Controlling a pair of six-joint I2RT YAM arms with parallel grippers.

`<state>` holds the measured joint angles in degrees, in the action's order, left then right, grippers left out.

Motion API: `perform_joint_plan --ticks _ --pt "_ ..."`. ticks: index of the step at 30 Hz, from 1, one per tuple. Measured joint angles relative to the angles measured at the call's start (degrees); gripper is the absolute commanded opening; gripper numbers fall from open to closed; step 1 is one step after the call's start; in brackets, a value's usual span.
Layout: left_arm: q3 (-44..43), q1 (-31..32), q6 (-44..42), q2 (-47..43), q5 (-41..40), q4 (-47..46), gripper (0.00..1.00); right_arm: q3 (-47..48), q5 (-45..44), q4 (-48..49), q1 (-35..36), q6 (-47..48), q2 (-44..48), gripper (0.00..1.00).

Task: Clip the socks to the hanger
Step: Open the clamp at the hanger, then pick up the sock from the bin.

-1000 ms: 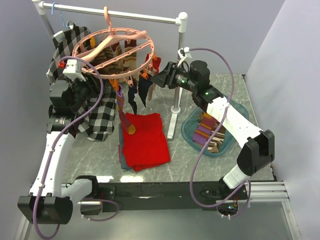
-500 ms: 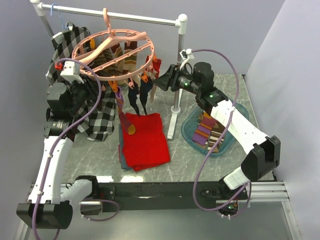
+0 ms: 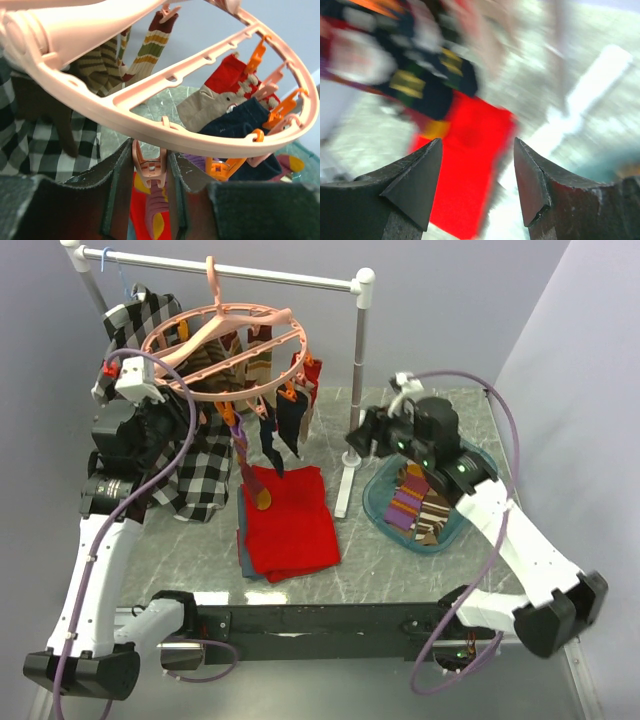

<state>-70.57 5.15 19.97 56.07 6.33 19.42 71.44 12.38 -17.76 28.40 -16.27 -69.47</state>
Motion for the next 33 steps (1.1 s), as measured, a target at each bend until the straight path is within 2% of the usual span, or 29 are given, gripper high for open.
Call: perform_joint_plan --ticks 4,9,14,23,25,26,27,31,33 --pt "-2.60 0.81 2.32 0.00 -2.82 3.80 0.13 -9.42 -7.48 -4.11 -4.70 2.38 5.05 0.63" --pt "-4.96 2.34 4.26 0.02 -5.20 7.06 0.10 -18.86 -13.60 -10.56 -9.09 2.67 2.54 0.56" --pt "-5.92 3.54 4.90 0.48 -7.56 9.07 0.09 -21.09 -14.34 -13.22 -9.11 2.67 -4.57 0.48" --pt "-6.40 5.27 4.96 1.62 -9.44 10.10 0.09 -21.09 -13.73 -11.69 -9.11 2.73 -16.83 0.47" --pt "-6.40 5.57 4.96 1.66 -9.57 10.12 0.09 -21.09 -13.73 -11.19 -9.11 2.73 -19.34 0.30" --pt "-6.40 5.68 4.96 1.70 -9.66 10.12 0.09 -21.09 -13.84 -10.99 -9.11 2.89 -20.31 0.15" --pt "-6.51 5.79 4.96 1.81 -9.68 10.25 0.09 -21.09 -13.99 -10.80 -9.11 3.04 -20.76 0.10" --pt "-7.23 6.10 4.96 2.25 -9.66 10.71 0.10 -21.09 -14.21 -10.54 -9.11 2.84 -20.22 0.00" --pt "-7.74 6.19 4.96 2.49 -9.66 10.88 0.11 -21.09 -14.23 -10.75 -9.11 2.67 -19.41 0.00"
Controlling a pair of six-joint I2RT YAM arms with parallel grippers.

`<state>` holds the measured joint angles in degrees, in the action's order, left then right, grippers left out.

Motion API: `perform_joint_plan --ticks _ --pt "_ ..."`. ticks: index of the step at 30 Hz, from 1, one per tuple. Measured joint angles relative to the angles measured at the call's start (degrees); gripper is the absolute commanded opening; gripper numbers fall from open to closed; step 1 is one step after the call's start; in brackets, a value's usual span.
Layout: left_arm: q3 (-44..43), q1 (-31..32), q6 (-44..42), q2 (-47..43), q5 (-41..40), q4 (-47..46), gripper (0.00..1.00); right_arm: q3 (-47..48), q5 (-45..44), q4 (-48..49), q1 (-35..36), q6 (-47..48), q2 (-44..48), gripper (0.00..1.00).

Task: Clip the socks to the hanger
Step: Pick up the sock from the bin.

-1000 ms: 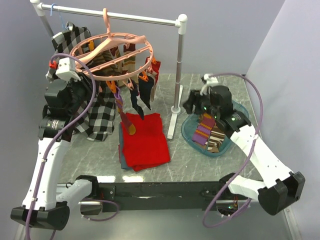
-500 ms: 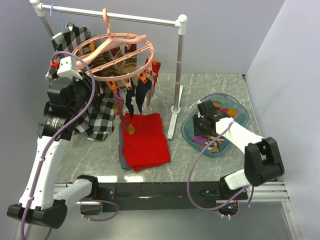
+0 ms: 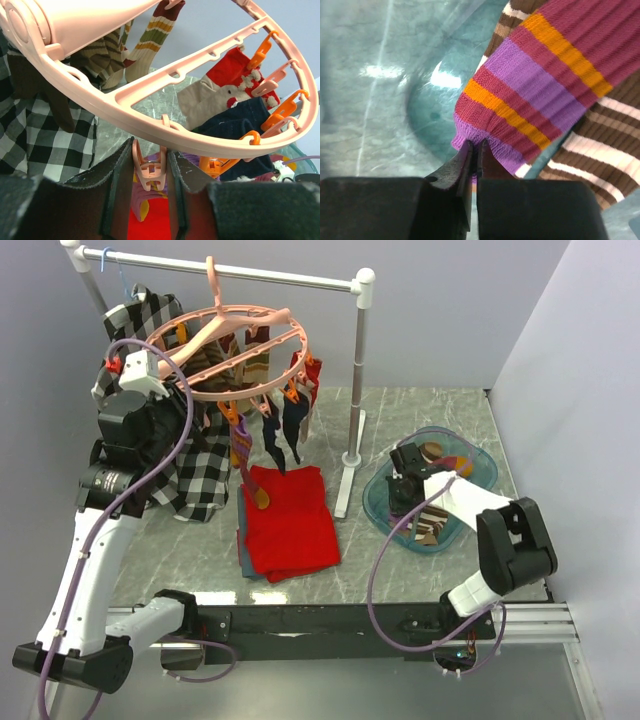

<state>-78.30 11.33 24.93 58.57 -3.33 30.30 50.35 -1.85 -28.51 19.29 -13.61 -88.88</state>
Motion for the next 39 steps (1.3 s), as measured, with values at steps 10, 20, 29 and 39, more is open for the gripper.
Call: perform_joint_plan --ticks 10,20,29,39 --pt "-1.77 0.17 0.00 0.68 0.50 0.92 0.12 1.20 -0.11 -2.27 0.00 -0.92 7.34 0.18" --pt "-1.77 0.28 0.02 0.96 1.42 1.03 0.13 2.19 -0.28 -1.11 0.26 1.44 2.10 0.37" --pt "-1.77 0.28 0.00 0.96 2.01 1.05 0.13 3.02 -3.30 -1.11 3.48 8.28 -0.39 0.39" --pt "-1.77 0.28 -0.02 0.96 2.01 1.07 0.13 4.83 -3.02 -0.90 3.93 13.46 -5.42 0.06"
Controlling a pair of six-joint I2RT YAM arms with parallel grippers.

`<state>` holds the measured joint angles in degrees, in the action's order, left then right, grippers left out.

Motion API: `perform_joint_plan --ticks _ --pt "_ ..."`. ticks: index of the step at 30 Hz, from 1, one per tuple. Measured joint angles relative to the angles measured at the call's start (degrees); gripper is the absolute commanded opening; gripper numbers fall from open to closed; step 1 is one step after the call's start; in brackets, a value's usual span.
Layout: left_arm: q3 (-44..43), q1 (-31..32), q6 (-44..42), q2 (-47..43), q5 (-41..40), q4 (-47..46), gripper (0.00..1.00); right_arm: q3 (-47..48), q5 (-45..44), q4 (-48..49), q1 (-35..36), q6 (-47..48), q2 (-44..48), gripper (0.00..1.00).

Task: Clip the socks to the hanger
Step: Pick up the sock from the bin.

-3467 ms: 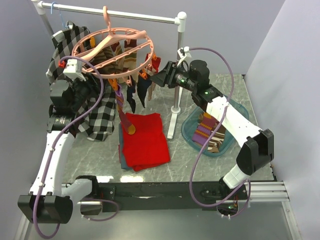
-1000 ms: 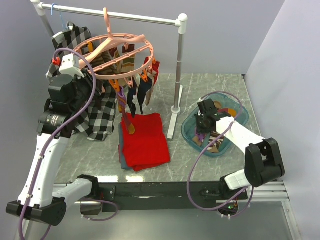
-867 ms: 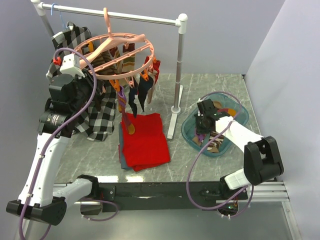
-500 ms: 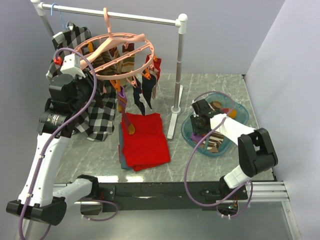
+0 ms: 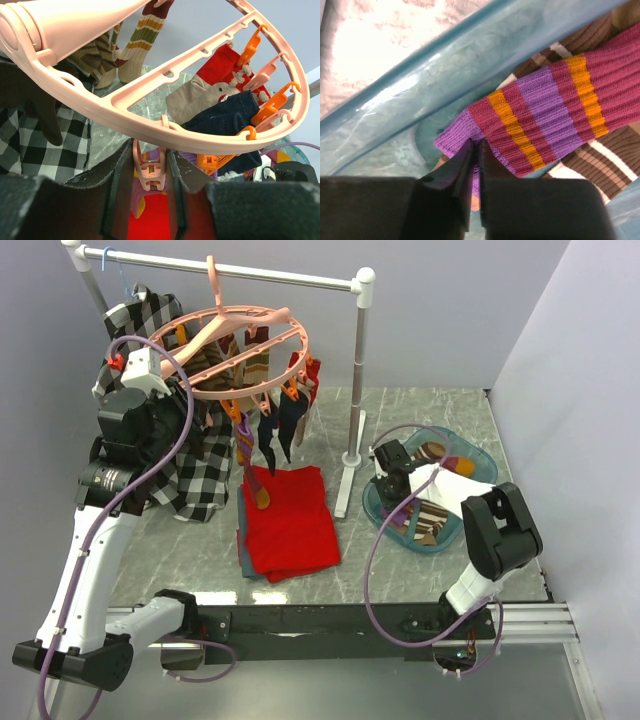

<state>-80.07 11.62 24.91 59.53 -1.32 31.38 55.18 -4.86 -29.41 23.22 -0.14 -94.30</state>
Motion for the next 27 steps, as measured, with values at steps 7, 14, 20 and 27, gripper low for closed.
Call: perform_joint_plan --ticks 7,14,20,27 --pt "0.00 0.11 -0.13 0.00 0.02 0.26 0.13 0.22 0.39 -0.76 0.00 -2.25 1.55 0.00" --pt "-0.35 0.15 -0.20 0.00 0.00 0.66 0.13 1.84 0.02 -4.24 -0.11 -5.99 9.81 0.00" --pt "-0.42 0.17 -0.17 0.00 0.59 0.66 0.13 5.14 0.17 -6.19 -0.76 -6.95 12.96 0.03" --pt "-0.42 0.22 -0.17 -0.02 1.64 0.66 0.13 5.18 6.03 -4.55 -1.88 -9.07 11.63 0.06"
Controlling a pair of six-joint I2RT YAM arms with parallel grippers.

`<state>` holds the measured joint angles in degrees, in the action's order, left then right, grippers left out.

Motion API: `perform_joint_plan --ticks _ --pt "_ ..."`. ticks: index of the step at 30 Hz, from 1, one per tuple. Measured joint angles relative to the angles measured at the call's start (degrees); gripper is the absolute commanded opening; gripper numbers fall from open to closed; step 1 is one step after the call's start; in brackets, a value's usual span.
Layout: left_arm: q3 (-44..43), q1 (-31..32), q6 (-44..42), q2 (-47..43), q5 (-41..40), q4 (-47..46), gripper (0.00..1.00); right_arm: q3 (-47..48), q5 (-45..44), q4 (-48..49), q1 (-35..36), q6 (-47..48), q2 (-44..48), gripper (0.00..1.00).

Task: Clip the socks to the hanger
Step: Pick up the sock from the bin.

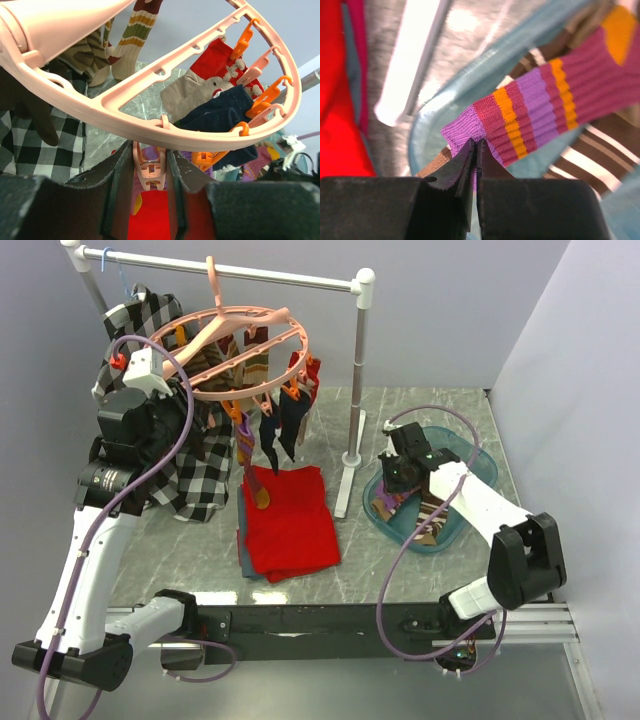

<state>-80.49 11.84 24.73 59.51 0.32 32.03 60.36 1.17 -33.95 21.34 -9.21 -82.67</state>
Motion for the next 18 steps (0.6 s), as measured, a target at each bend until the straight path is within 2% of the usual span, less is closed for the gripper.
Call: perform_joint_plan --ticks 2,8,9,11,12,14,16,18 --pt "0.00 0.00 0.02 -0.02 0.24 0.00 0.14 -0.15 2.27 1.86 -0.13 -0.66 -1.51 0.06" --pt "0.02 0.00 0.20 -0.04 1.42 -0.04 0.14 -1.20 5.77 6.51 -1.84 -1.68 -6.62 0.19" --pt "0.02 0.00 0.22 -0.04 1.57 -0.04 0.15 -1.64 6.01 7.37 -2.34 -1.68 -7.34 0.25" --pt "0.02 0.00 0.22 -0.04 1.86 -0.04 0.15 -2.29 6.45 8.11 -3.28 -1.81 -7.98 0.26" --pt "0.02 0.00 0.22 -0.04 1.97 -0.04 0.15 -2.60 6.69 8.37 -3.69 -1.86 -8.02 0.24" --pt "0.02 0.00 0.22 -0.07 2.03 -0.04 0.15 -2.75 7.08 8.74 -4.35 -1.86 -8.02 0.05" --pt "0.02 0.00 0.22 -0.04 2.05 -0.04 0.15 -2.75 7.30 9.51 -4.92 -1.95 -8.00 0.00" --pt "0.02 0.00 0.22 -0.04 2.08 -0.04 0.15 -2.75 7.30 9.90 -5.29 -1.68 -7.89 0.00"
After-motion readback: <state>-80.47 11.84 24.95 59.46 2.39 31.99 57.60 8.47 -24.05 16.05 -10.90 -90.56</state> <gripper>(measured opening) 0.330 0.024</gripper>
